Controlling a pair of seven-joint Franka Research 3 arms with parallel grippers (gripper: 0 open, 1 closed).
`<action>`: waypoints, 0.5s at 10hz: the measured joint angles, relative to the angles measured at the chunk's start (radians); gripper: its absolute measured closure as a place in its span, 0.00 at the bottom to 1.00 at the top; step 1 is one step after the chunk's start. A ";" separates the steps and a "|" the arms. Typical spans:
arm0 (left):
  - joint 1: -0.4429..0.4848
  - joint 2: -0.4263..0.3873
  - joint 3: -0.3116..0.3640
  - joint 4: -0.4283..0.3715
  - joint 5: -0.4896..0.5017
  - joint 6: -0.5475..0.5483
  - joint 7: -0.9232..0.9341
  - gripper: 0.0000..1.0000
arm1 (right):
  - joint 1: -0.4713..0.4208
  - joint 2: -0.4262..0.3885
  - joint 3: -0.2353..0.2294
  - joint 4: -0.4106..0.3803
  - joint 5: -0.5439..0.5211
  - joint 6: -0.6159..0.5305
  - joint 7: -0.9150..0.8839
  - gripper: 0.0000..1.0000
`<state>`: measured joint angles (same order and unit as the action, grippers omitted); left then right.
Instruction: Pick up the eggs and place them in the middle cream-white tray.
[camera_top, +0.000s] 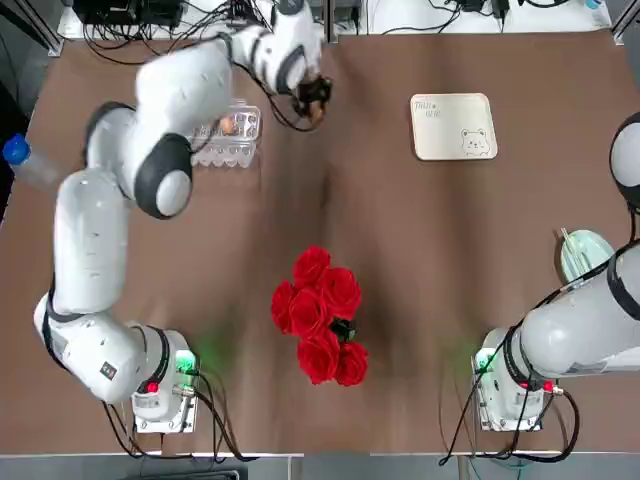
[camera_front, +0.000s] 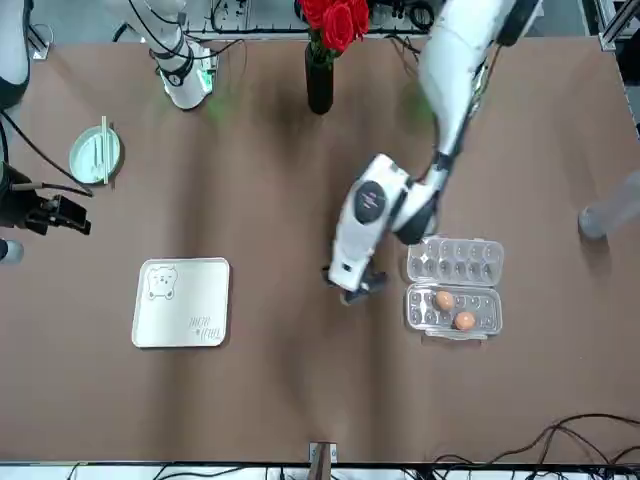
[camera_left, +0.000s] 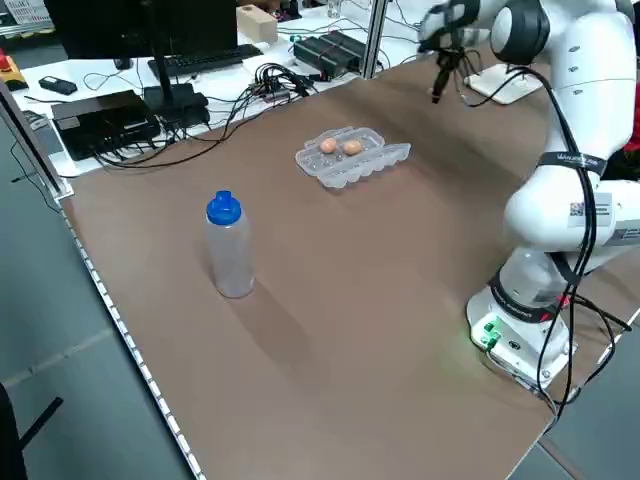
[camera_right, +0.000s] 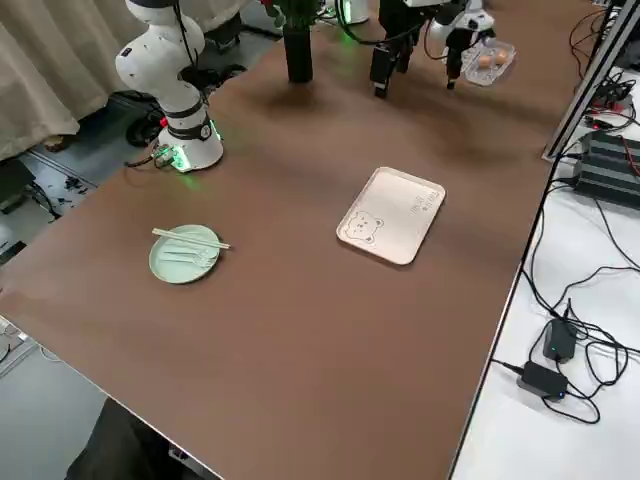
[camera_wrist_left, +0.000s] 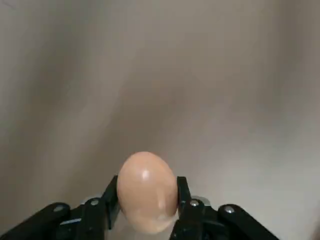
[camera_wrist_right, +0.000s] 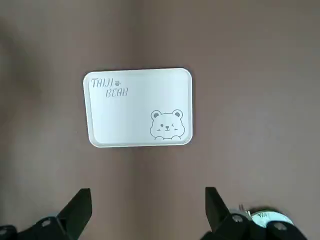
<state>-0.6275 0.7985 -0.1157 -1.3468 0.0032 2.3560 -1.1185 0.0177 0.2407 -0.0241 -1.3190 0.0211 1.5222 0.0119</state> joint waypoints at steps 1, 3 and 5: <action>-0.043 0.047 0.000 0.011 -0.004 0.093 -0.037 0.52 | 0.000 0.000 0.000 0.000 0.000 0.000 0.000 0.00; -0.081 0.121 -0.004 0.037 -0.024 0.188 -0.060 0.52 | 0.000 0.000 0.000 0.000 0.000 0.000 0.000 0.00; -0.099 0.156 -0.008 0.051 -0.029 0.193 -0.073 0.52 | 0.000 0.001 0.000 0.000 0.000 0.000 0.000 0.00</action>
<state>-0.7261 0.9542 -0.1233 -1.2960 -0.0258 2.5491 -1.1919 0.0178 0.2412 -0.0241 -1.3191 0.0211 1.5224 0.0119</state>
